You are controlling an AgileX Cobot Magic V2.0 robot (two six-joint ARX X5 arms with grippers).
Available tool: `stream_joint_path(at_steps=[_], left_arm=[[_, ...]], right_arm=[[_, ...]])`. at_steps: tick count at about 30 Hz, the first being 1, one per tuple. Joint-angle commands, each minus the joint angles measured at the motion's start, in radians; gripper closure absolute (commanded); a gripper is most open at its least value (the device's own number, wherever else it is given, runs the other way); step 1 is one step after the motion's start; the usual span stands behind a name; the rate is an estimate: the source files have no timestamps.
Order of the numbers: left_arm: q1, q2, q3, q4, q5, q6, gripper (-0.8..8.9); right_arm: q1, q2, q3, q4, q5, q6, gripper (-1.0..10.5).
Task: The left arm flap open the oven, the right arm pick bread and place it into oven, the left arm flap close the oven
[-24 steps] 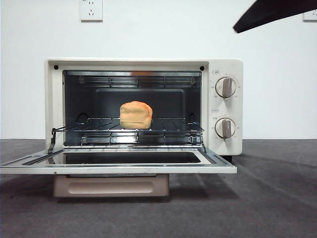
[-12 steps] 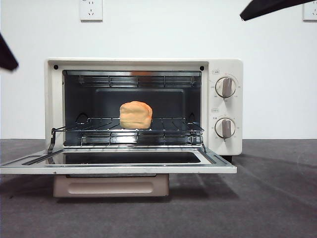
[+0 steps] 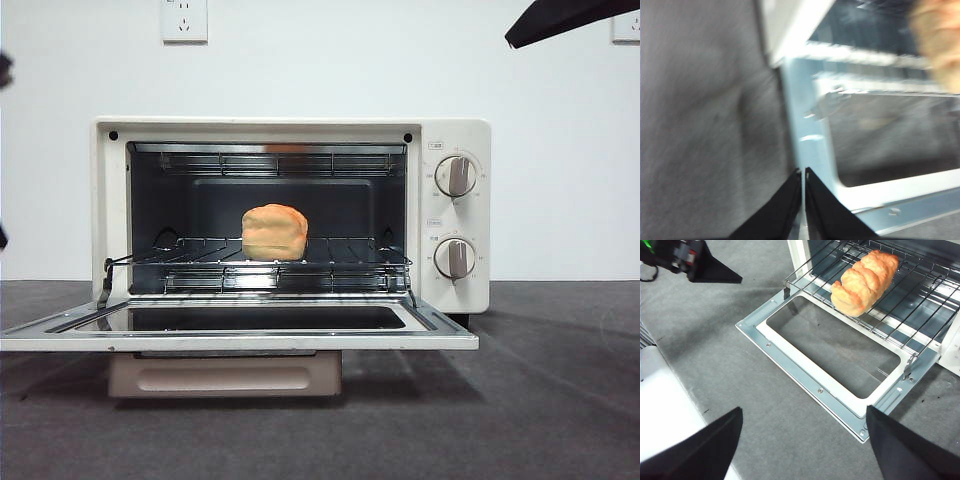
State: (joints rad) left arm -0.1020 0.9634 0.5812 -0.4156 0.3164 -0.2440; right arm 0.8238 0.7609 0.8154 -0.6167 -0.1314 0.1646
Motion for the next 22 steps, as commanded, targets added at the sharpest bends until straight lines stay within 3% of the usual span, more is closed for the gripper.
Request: stream_joint_path(at_steps=[1,13,22], left_arm=[[0.017,0.076,0.000,0.032,0.028,0.053,7.99],[0.014,0.325,0.000,0.156,0.035,0.070,7.98],[0.010,0.433,0.000,0.230,0.157,0.071,7.98]], right_arm=[[0.009,0.001,0.013,0.010,0.000,-0.004,5.6],[0.009,0.002,0.013,0.010,0.000,-0.008,5.6],[0.009,0.002,0.013,0.010,0.001,0.005,5.6]])
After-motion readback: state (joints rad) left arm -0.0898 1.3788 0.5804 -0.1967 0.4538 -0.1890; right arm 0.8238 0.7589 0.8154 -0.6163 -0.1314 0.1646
